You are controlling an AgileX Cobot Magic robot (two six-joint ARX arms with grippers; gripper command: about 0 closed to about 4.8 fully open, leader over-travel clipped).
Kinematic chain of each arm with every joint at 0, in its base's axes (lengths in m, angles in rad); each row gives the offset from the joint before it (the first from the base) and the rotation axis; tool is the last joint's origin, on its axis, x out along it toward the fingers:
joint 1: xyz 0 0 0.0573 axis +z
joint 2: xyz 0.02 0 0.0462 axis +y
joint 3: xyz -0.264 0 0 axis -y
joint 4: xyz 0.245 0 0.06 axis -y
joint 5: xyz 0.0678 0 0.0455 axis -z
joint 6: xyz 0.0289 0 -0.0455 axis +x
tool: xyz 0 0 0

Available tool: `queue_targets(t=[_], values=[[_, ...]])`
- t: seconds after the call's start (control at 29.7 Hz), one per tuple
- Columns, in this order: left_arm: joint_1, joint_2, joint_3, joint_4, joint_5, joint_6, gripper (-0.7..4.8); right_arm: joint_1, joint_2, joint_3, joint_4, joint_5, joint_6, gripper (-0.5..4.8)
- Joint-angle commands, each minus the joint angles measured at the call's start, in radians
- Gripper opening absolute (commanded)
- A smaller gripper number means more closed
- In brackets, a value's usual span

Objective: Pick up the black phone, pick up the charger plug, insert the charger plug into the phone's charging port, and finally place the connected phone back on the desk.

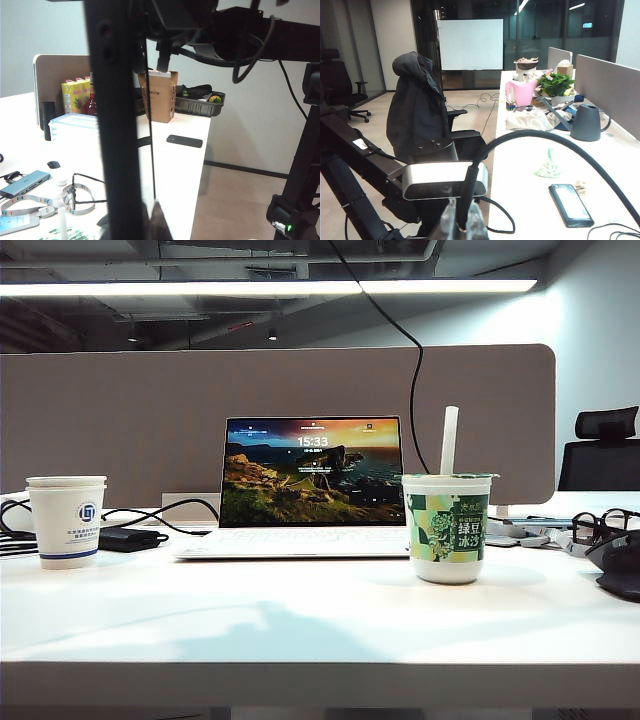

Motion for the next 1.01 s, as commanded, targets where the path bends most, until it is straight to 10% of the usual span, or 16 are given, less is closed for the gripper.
queue_targets(t=[0.03,1.01], values=[[0.001,-0.003,0.009,0.035,-0.01,0.001,-0.06,0.007,-0.005,0.003,-0.001,-0.002,-0.007,-0.01],[0.001,-0.003,0.009,0.055,-0.036,-0.006,-0.06,0.005,-0.005,0.003,-0.042,-0.003,-0.048,-0.01]])
